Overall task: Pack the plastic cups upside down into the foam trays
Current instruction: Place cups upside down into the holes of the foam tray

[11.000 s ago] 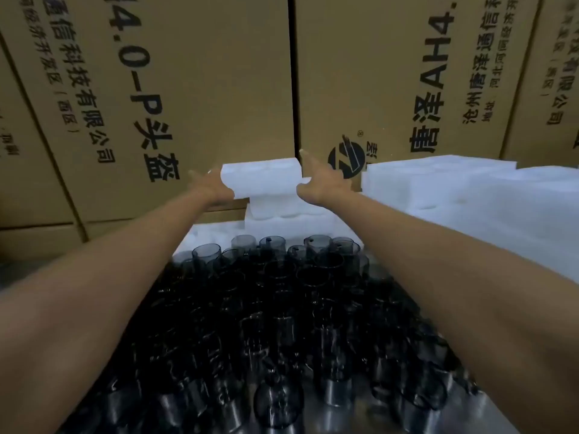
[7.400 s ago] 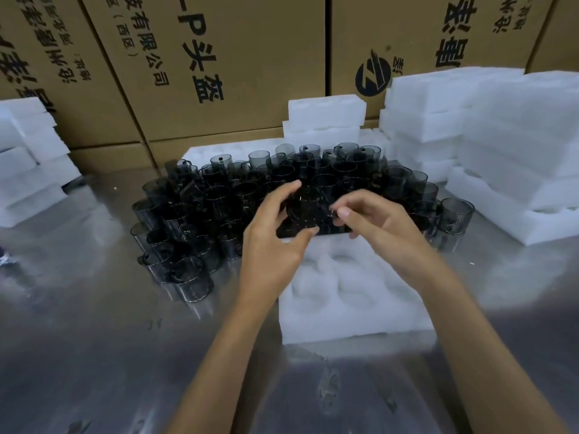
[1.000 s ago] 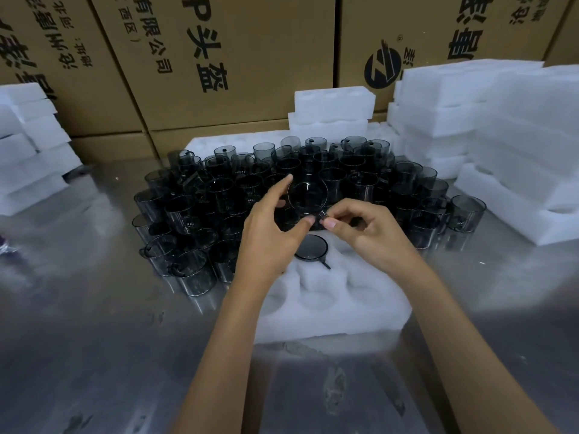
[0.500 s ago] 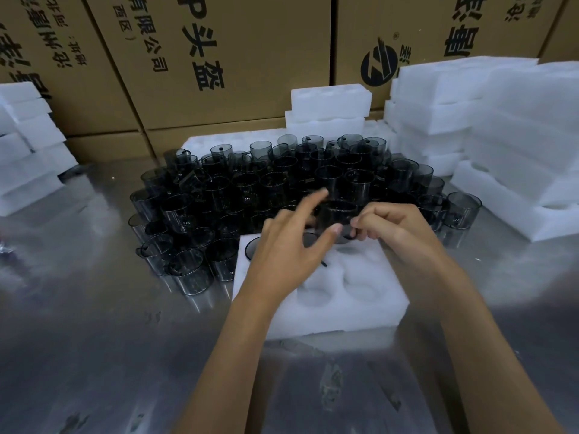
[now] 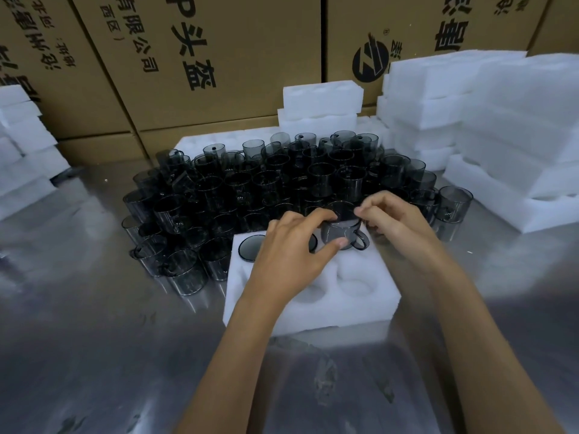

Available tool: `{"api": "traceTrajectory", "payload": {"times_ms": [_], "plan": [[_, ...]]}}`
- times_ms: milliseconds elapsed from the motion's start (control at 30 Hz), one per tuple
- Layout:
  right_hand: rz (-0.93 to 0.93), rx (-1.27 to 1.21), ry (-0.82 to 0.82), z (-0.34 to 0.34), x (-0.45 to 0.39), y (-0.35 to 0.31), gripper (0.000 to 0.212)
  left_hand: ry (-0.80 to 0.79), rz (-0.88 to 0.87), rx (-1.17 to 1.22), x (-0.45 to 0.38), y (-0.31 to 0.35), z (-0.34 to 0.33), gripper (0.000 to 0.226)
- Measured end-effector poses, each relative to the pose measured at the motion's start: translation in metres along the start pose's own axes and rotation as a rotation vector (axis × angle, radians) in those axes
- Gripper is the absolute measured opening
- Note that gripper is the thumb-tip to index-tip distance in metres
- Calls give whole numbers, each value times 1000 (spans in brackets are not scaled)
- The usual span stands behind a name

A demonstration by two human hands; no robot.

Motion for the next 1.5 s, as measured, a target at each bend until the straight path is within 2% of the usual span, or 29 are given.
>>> {"api": "traceTrajectory", "payload": {"times_ms": [33, 133, 233, 300, 400, 633, 733, 867, 1200, 1300, 1500], "plan": [[10, 26, -10, -3, -1, 1, 4, -6, -7, 3, 0, 0, -1, 40], [40, 2, -48, -13, 0, 1, 24, -64, 22, -33, 0, -2, -8, 44], [42, -44, -22, -16, 3, 0, 25, -77, 104, -56, 0, -11, -10, 49], [46, -39, -11, -16, 2, 0, 26, -62, 83, -57, 1, -8, -9, 50], [50, -37, -44, -19, 2, 2, 25, -20, 3, -2, -1, 1, -5, 42], [69, -109, -82, -24, 2, 4, 38, -81, 44, 49, -2, -5, -10, 36], [54, -128, -109, -27, 0, 9, 35, -95, 108, 108, -1, -10, -9, 43], [22, -161, -69, -27, -4, 16, 25, -126, 171, 56, 3, -14, -12, 49], [-11, -96, 20, -26, -4, 18, 21, -217, 148, -150, 0, -17, -21, 53], [-4, -137, -38, -26, -5, 20, 23, -212, 128, -130, 0, -15, -20, 52], [-27, -268, -283, -31, -2, 32, 29, -203, 111, -143, 1, -13, -19, 47]]}}
Point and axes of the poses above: each hand's wrist, its own x-axis away from the middle knuckle, its own z-axis out of the back of the hand, y = z × x, the point moved 8 cm from there along -x, towards the middle knuckle, and after that the axes turned 14 degrees about x, right-handed, at the moved point
